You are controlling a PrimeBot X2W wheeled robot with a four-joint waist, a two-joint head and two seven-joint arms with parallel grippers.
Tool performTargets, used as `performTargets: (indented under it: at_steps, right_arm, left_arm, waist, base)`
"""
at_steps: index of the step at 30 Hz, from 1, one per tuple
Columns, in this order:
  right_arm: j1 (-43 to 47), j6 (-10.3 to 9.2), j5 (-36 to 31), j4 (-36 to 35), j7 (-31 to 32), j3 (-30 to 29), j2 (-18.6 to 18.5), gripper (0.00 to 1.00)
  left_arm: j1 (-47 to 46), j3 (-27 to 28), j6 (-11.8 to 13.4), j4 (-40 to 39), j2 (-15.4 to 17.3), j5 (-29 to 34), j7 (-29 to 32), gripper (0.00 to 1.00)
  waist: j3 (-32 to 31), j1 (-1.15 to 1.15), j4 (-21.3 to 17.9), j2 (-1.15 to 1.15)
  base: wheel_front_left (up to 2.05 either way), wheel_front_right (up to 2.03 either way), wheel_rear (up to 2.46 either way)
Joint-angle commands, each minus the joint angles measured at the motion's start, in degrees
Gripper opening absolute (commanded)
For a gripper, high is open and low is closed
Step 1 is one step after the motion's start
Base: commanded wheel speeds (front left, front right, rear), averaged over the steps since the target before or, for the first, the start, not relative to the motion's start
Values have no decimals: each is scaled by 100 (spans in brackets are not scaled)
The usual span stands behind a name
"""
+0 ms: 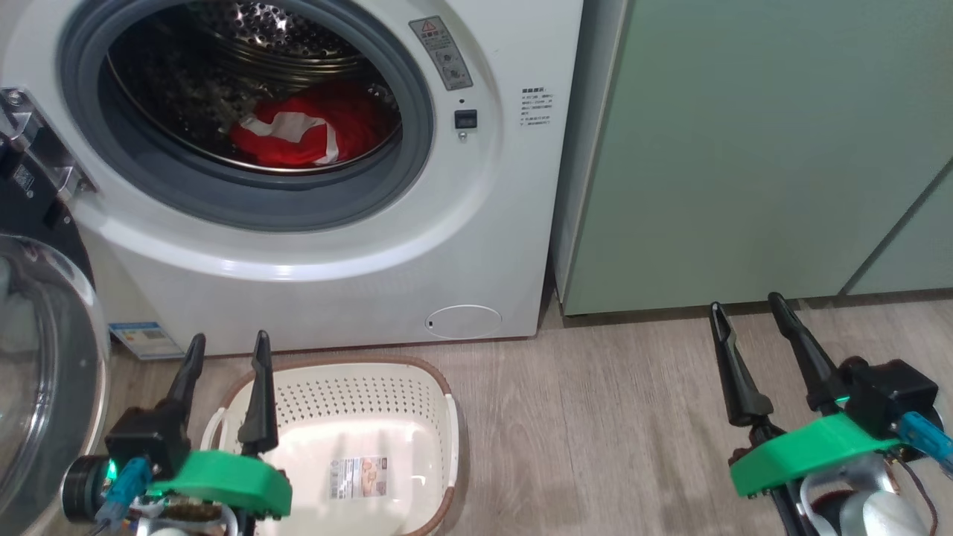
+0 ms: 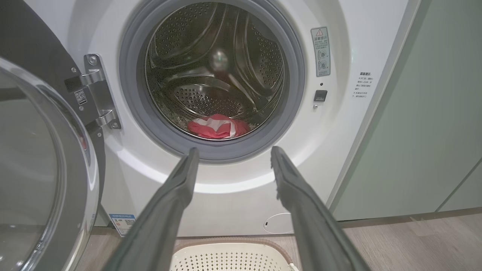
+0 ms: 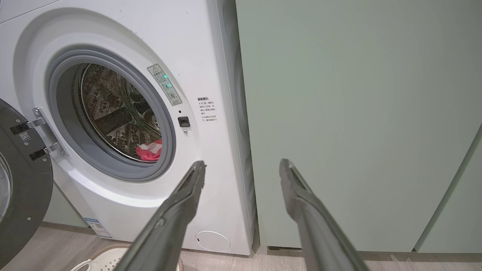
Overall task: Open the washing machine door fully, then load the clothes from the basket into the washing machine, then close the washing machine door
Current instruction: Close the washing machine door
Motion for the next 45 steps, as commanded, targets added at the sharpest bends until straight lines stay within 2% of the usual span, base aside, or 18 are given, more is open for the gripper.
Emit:
performTargets:
  at_steps: [1,10,27,45]
  right_arm:
    - [-139,0,-7,-202,1,98,-29,100]
    - [-118,0,-6,-214,-9,81,-29,100]
    - [-99,0,30,-232,-16,54,-29,100]
    - [-103,0,44,-220,-45,42,-29,100]
  left_arm:
    - [-205,193,51,-161,136,-22,9,100]
    - [-204,163,64,-180,136,-42,-6,100]
    - [-171,145,54,-254,204,-90,-35,100]
    - [-175,126,114,-302,247,-98,-44,100]
  waist:
    - [-2,0,8,0]
    - [-17,0,48,0]
    - [-10,0,31,0]
    - [31,0,55,0]
  base:
    - [0,0,0]
    - [-66,66,0]
    - [-168,168,0]
    - [-10,10,0]
